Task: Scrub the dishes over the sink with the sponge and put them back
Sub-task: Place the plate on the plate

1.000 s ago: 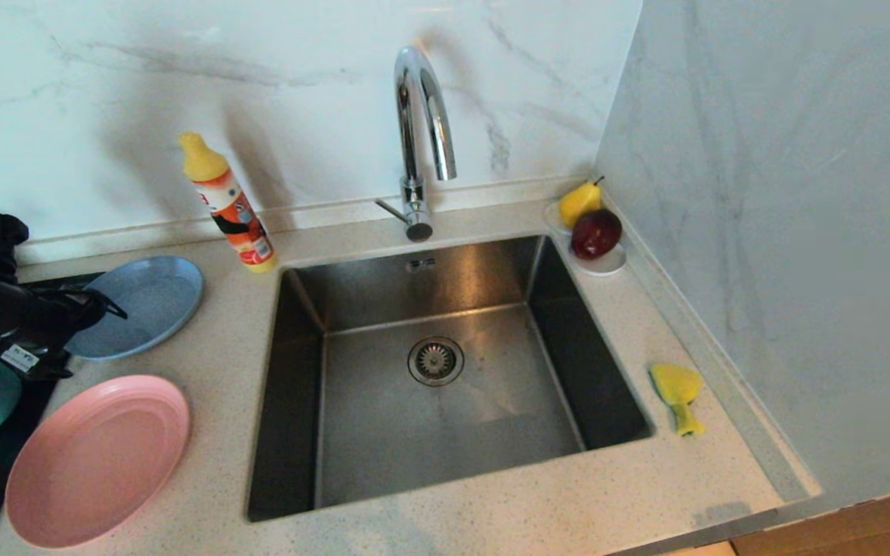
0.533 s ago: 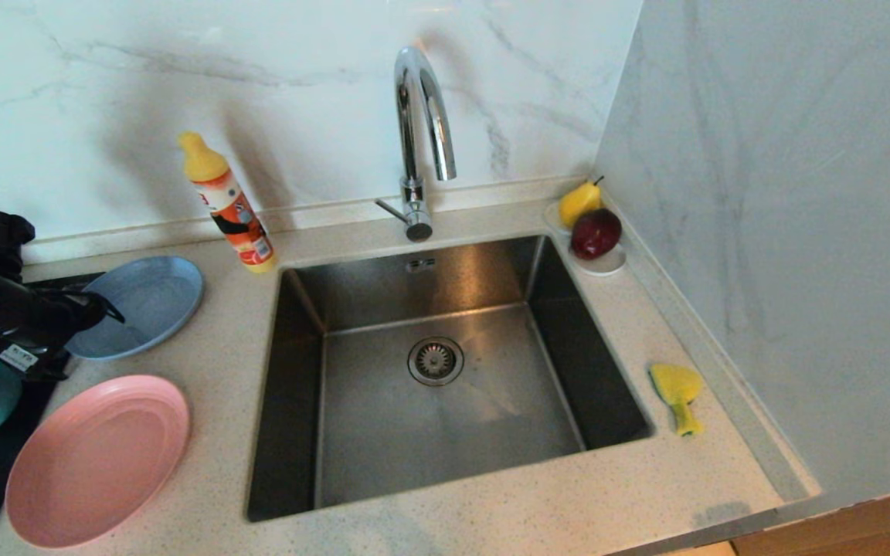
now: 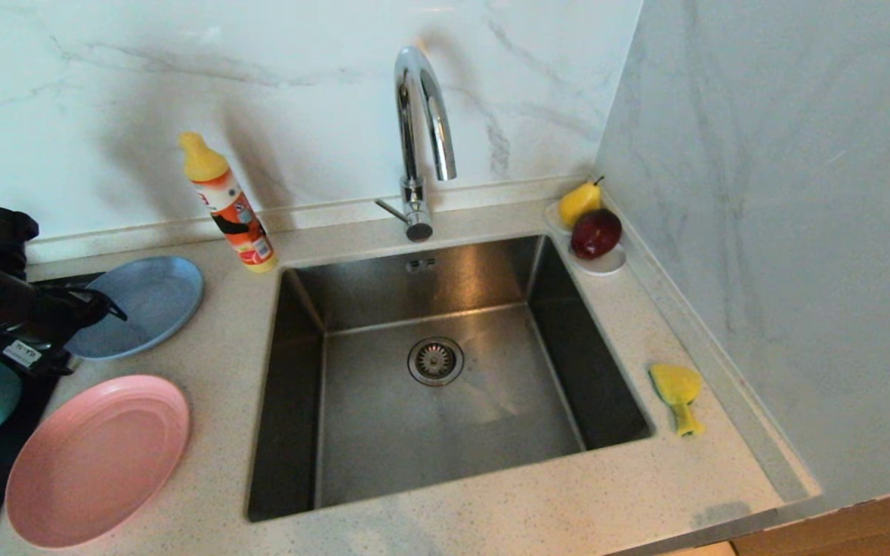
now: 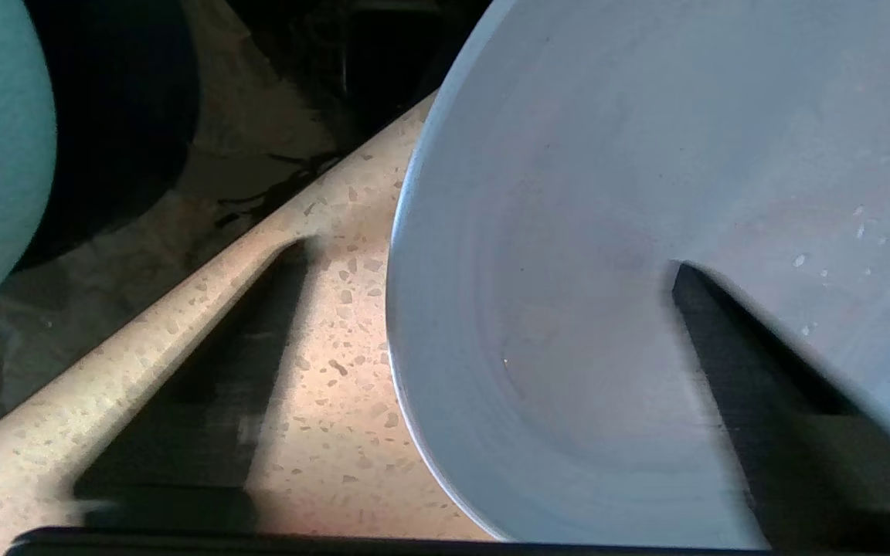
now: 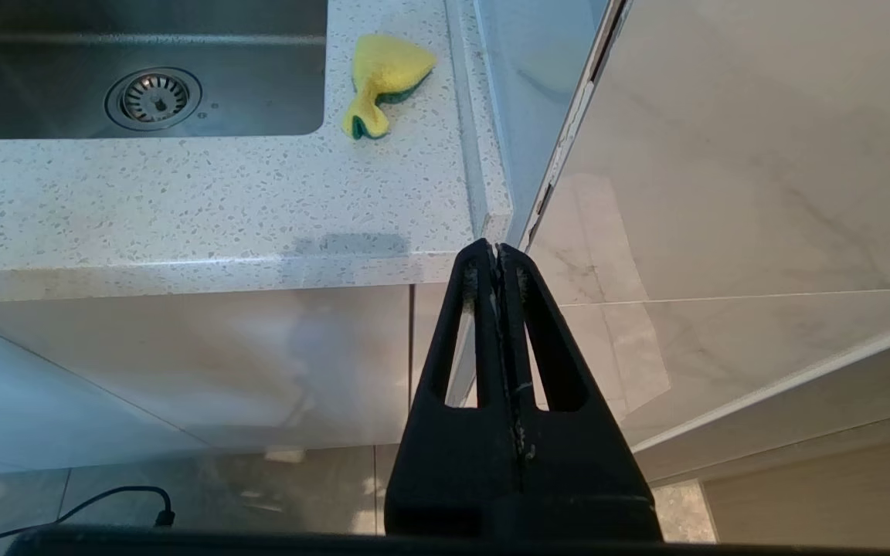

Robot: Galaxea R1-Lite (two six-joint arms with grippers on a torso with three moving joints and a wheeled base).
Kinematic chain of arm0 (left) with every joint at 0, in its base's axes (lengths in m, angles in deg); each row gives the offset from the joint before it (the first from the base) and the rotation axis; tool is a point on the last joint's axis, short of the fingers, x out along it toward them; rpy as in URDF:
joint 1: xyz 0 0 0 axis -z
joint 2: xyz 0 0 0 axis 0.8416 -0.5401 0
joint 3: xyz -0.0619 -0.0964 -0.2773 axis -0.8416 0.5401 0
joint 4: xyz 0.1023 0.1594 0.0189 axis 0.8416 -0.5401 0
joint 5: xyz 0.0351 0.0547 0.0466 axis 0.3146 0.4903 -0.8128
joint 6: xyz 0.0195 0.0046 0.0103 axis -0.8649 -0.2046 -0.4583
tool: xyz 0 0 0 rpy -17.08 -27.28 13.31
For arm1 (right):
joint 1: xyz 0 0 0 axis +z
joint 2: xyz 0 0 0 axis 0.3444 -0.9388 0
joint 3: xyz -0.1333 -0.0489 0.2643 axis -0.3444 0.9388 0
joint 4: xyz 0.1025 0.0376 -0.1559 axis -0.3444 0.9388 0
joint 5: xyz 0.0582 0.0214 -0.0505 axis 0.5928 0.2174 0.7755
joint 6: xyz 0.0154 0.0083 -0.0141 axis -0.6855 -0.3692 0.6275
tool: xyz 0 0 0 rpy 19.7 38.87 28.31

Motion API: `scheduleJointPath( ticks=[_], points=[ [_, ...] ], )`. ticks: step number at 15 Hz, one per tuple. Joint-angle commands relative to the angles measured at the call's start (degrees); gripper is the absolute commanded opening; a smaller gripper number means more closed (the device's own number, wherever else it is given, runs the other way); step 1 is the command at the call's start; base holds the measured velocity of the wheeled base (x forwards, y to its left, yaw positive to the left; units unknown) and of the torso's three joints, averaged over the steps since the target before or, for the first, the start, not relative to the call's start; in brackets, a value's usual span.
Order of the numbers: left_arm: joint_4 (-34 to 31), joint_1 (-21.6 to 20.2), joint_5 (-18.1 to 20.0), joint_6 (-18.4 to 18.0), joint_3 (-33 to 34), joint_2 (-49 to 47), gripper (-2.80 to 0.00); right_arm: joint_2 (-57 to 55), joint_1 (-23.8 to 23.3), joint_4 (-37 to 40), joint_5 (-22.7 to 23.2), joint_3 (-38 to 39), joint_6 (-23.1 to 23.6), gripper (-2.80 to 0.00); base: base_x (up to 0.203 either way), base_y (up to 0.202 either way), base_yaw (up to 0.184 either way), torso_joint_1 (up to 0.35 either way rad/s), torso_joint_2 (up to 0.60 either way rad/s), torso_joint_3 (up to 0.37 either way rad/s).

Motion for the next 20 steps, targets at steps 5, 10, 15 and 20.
scheduleJointPath(
  ticks=[5,10,15,20],
  points=[
    [-2.2,0.2,-0.2,0.2,-2.8,-0.1,-2.8,-0.1,0.0,0.0,0.0,0.0,0.0,-2.8,0.0,0.0,0.0,0.0,0.0,0.0],
    [-2.0,0.2,-1.6,0.3,-3.0,-0.6,-2.8,-0.1,0.0,0.0,0.0,0.0,0.0,-2.8,0.0,0.0,0.0,0.0,0.0,0.0],
    [-1.3,0.2,-1.7,0.2,-3.7,1.4,-2.8,-0.1,0.0,0.0,0.0,0.0,0.0,-2.8,0.0,0.0,0.0,0.0,0.0,0.0],
    [-0.9,0.2,-1.6,-0.2,-3.8,7.3,-2.8,-0.1,0.0,0.0,0.0,0.0,0.0,-2.8,0.0,0.0,0.0,0.0,0.0,0.0]
  ],
)
